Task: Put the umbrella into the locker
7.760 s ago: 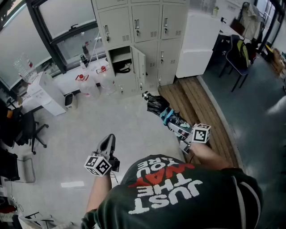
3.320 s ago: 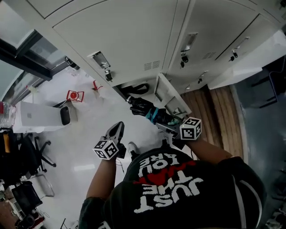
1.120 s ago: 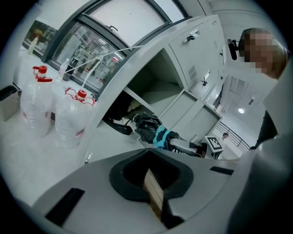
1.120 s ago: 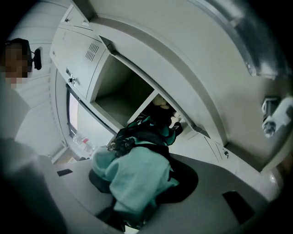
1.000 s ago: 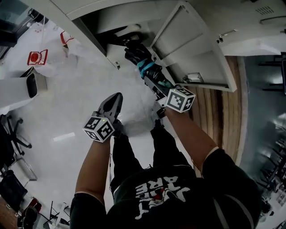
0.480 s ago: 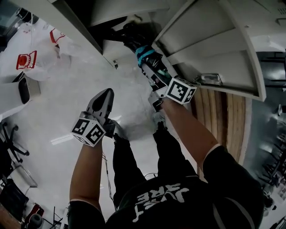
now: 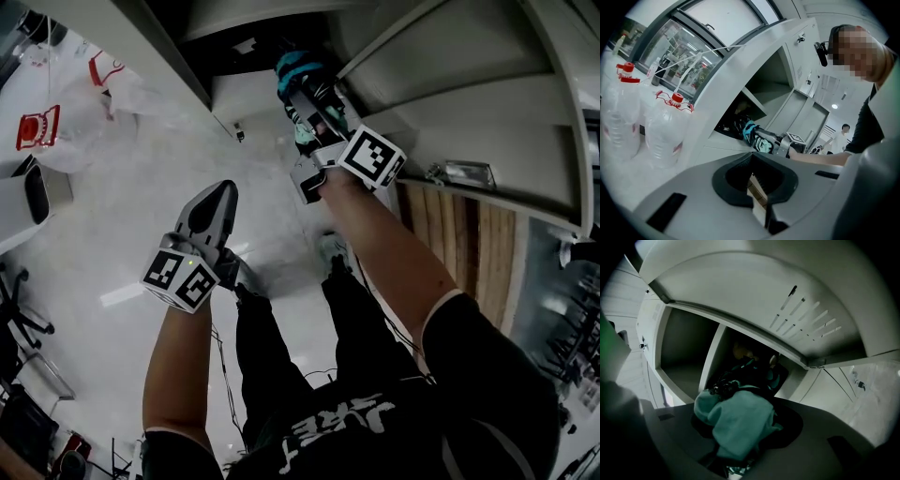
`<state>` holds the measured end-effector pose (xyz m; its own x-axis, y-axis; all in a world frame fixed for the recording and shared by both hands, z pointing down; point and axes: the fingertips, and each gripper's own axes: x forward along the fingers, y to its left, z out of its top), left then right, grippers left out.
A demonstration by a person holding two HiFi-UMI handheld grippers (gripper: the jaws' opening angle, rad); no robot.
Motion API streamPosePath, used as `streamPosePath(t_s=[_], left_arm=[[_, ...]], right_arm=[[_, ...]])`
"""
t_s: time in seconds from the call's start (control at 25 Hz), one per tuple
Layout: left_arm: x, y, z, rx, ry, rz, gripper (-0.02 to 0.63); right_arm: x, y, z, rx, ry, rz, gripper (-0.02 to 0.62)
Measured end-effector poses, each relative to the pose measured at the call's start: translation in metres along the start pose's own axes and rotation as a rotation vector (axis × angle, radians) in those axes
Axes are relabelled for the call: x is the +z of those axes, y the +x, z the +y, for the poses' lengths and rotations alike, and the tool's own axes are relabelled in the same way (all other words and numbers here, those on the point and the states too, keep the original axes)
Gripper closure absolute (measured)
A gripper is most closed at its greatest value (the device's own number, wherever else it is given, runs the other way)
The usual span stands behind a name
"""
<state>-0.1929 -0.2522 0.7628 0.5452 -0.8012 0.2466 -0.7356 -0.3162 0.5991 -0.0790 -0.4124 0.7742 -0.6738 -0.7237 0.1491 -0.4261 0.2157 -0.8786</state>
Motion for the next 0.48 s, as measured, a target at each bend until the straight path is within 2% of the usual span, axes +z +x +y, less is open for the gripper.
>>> streamPosePath(t_s=[0.24, 0.48], left_arm=[[0.004, 0.0, 0.007, -0.014, -0.003, -0.015, 0.611], [0.003, -0.009, 0.016, -0.003, -0.003, -0.014, 0.611]], right_arm=[[0.013, 0.036, -0.002, -0.006, -0.029, -0.042, 0.387], [0.024, 0.04, -0.014, -0.055, -0.088, -0.07, 0.387]])
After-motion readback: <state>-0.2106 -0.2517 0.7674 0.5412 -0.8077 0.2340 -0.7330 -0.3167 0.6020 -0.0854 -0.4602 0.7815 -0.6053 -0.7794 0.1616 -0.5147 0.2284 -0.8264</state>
